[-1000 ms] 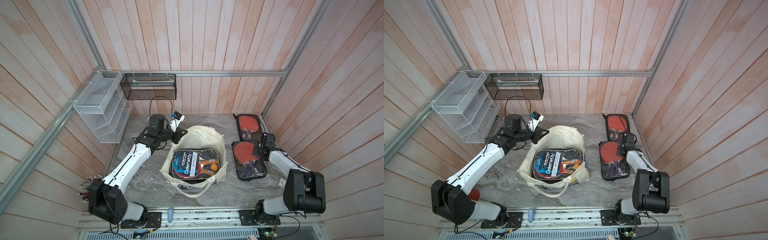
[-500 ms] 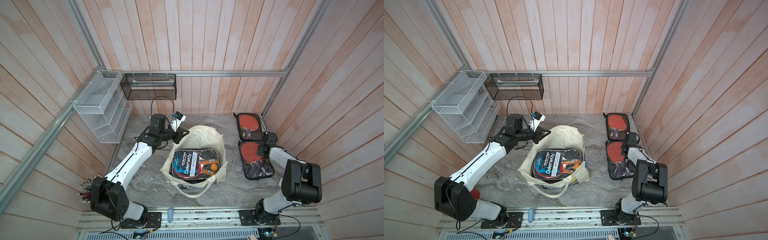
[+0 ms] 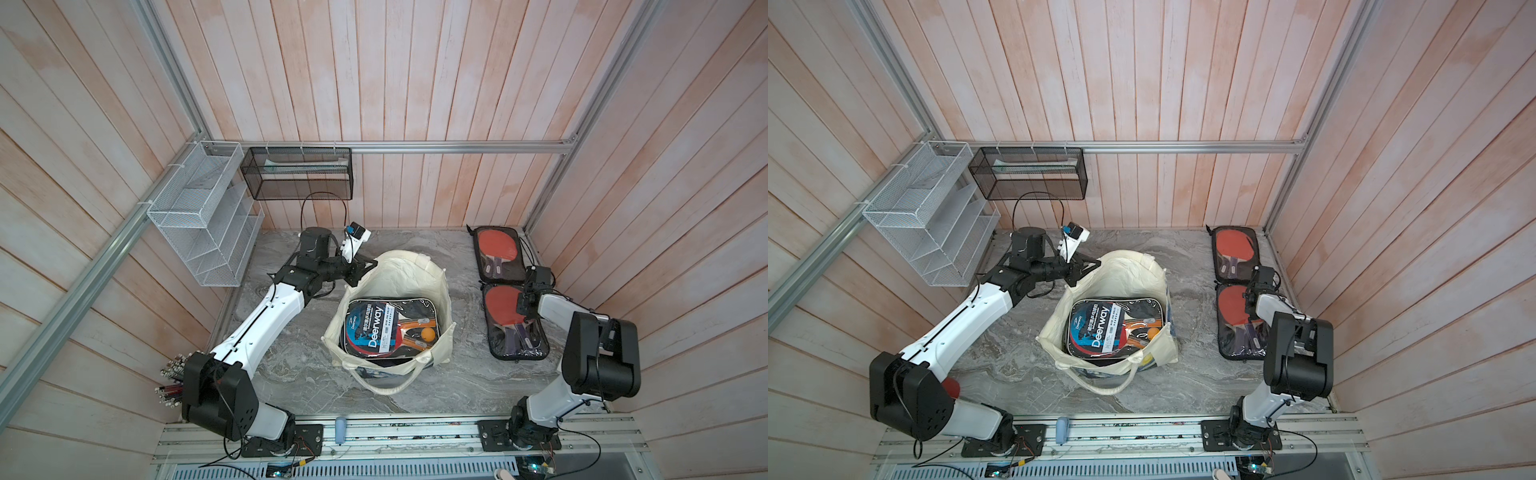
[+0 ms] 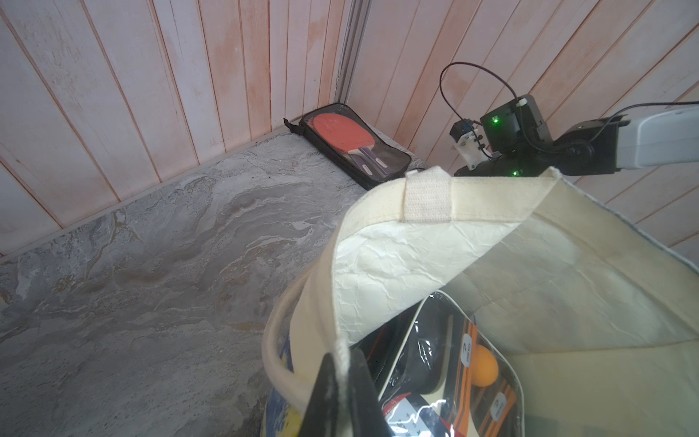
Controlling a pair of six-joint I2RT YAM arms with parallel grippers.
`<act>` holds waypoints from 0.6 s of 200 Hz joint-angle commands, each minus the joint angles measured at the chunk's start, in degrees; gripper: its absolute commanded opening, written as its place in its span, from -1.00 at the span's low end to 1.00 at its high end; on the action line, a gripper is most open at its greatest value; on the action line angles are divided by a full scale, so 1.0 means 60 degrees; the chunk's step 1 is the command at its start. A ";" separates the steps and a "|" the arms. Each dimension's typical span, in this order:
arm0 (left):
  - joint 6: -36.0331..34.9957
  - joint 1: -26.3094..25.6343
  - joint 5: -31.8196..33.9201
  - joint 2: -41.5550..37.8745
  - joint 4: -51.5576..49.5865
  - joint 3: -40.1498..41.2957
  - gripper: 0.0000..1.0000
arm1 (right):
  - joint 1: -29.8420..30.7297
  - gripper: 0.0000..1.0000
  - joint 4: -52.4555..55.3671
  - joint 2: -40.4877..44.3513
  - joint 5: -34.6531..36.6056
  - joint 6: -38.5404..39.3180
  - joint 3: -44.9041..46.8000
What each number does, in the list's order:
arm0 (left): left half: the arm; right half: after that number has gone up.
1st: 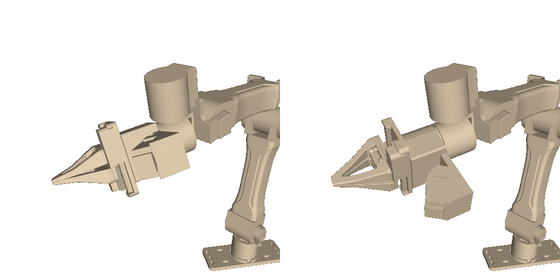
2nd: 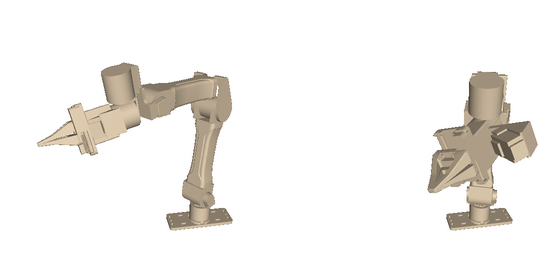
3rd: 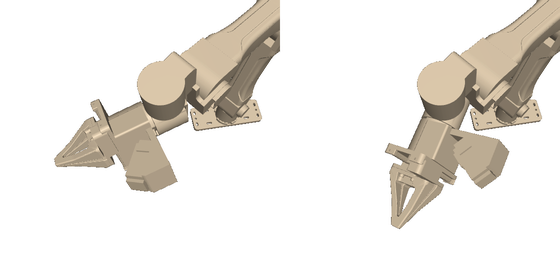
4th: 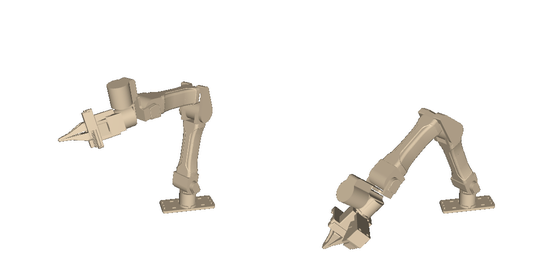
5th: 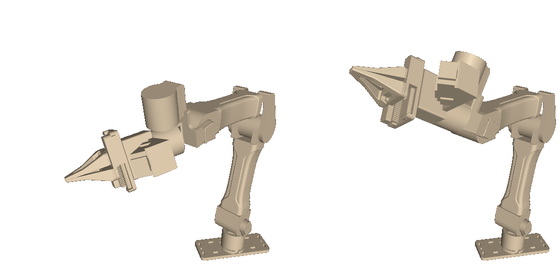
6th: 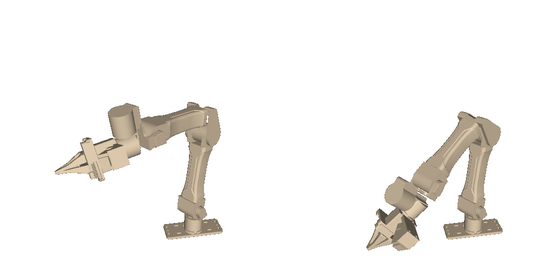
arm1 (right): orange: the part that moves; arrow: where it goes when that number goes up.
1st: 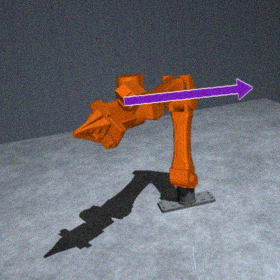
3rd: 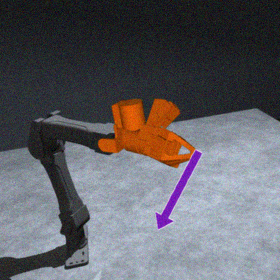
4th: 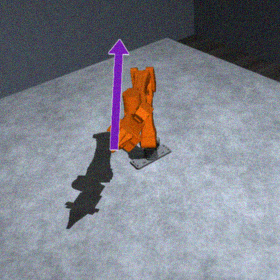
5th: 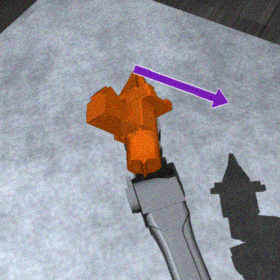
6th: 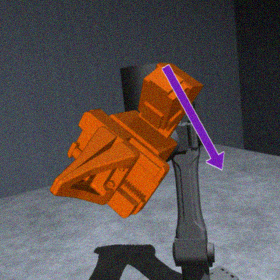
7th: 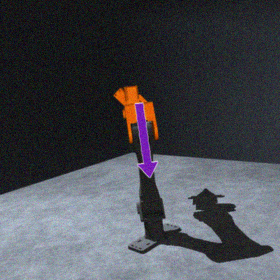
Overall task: Remove the ping pong set from the canvas bag
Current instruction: Place the ping pong set at the center of the board.
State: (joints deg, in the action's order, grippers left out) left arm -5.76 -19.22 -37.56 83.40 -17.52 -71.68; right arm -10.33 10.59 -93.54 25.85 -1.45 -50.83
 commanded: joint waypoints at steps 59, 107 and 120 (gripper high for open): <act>-0.0109 0.0000 -0.0189 -0.0487 0.0410 -0.0543 -1.00 | 0.0306 0.98 0.2151 0.2248 -0.0169 -0.0504 -0.1848; -0.0168 -0.0005 0.0072 -0.0799 0.0171 -0.0778 -1.00 | 0.3683 0.98 0.3425 0.3786 -0.3473 0.0468 -0.3535; -0.0104 0.0008 -0.0081 -0.0933 0.0172 -0.0810 -1.00 | 0.4314 0.98 0.3344 0.4103 -0.4637 0.0459 -0.4183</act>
State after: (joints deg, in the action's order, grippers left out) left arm -5.98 -19.22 -36.18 81.41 -20.47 -72.84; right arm 9.96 26.30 -72.40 13.15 -0.47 -70.94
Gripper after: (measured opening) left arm 0.081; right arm 0.990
